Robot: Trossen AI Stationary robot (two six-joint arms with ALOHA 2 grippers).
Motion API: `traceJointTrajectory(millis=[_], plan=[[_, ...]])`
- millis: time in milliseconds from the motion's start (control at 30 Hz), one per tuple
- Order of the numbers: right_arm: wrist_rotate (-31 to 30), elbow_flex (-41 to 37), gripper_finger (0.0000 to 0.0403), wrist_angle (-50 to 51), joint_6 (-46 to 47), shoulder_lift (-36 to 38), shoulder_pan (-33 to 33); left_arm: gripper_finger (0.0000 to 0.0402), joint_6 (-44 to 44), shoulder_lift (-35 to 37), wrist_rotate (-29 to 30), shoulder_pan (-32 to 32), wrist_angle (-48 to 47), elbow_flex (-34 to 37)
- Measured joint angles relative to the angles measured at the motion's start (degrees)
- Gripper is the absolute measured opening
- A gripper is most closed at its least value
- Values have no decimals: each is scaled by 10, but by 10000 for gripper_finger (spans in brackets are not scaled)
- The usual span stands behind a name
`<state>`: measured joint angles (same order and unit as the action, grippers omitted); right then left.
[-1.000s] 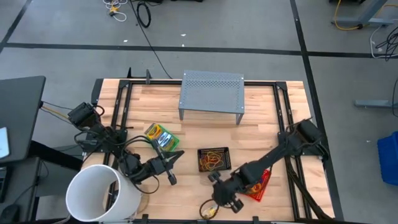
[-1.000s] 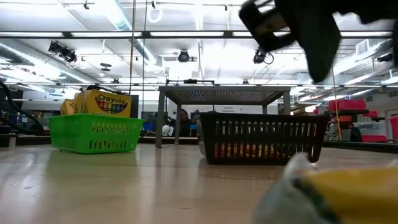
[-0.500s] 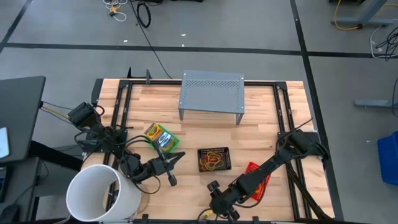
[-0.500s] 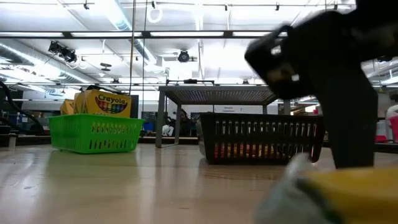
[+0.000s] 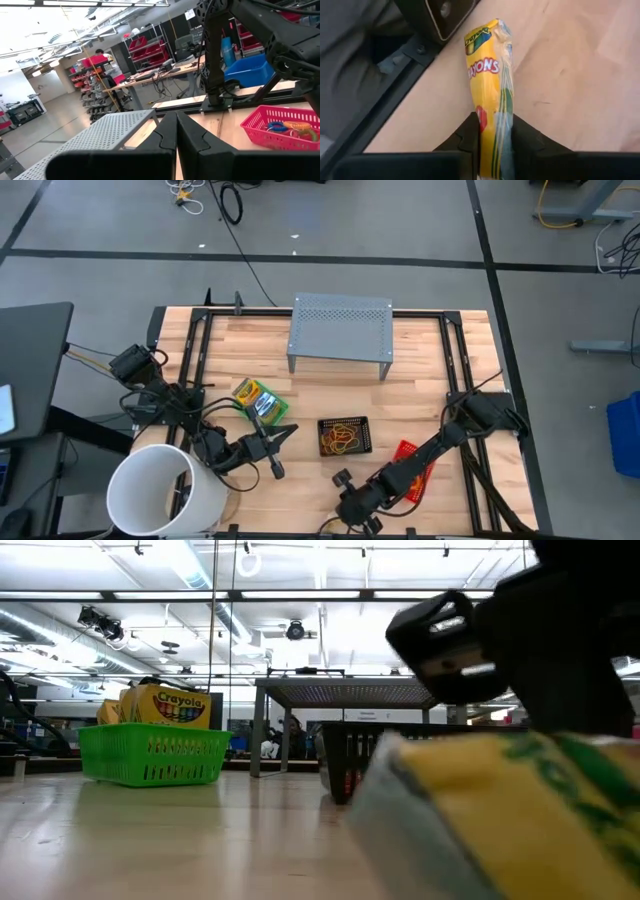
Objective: Pick & Place Office Desk Supplies
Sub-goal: Put the yellow crayon box into the green bin
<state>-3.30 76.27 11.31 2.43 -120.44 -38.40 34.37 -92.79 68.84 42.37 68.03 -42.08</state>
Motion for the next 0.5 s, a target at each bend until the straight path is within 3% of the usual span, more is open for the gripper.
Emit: traceJointTrajectory(millis=[500], plan=[[-201,0,67,17,-9,89,-5,1,-6,0,-20,0,1,0]])
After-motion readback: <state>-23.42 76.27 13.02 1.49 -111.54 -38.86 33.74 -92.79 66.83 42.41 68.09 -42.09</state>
